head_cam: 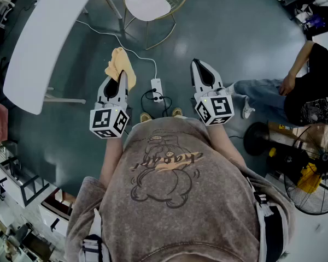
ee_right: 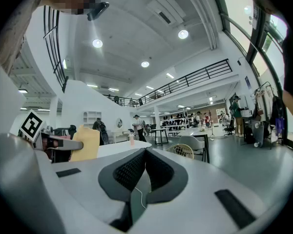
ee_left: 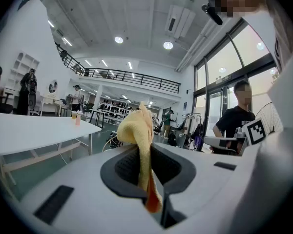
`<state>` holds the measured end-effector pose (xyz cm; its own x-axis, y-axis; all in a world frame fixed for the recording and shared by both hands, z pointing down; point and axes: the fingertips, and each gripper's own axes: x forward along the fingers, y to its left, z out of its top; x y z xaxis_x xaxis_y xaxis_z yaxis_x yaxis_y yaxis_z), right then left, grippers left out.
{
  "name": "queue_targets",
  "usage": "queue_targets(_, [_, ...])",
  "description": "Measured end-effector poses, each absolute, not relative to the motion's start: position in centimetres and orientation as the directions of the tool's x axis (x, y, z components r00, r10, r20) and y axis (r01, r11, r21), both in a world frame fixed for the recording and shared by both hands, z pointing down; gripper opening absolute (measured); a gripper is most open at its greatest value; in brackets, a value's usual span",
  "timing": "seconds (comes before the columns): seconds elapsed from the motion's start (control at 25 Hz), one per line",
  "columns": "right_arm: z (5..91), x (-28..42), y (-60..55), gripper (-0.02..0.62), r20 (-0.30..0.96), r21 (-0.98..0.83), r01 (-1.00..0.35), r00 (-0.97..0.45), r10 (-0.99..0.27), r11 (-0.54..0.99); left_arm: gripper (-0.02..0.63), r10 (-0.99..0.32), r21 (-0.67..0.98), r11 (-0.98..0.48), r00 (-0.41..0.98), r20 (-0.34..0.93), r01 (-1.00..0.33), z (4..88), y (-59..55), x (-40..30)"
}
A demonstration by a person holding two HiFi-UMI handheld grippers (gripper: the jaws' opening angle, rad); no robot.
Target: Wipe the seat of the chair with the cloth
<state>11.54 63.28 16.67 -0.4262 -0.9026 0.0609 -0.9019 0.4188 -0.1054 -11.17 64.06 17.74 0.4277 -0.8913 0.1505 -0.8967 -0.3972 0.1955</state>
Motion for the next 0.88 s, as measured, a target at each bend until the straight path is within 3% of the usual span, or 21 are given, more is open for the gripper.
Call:
queue_targets(0.44, [17.5, 9.3, 62.9, 0.025, 0.016, -0.172, -0.875, -0.462, -0.887, 0.452, 0.046, -0.867, 0.193, -0.443, 0.473, 0.157, -0.876, 18.3, 62.1, -12.8])
queue_targets(0.88, [19.8, 6.4, 61.5, 0.025, 0.056, -0.191, -0.910, -0.383, -0.922, 0.367, 0.046, -0.842, 0.198, -0.485, 0.516, 0.159, -0.852, 19.3, 59.4, -16.4])
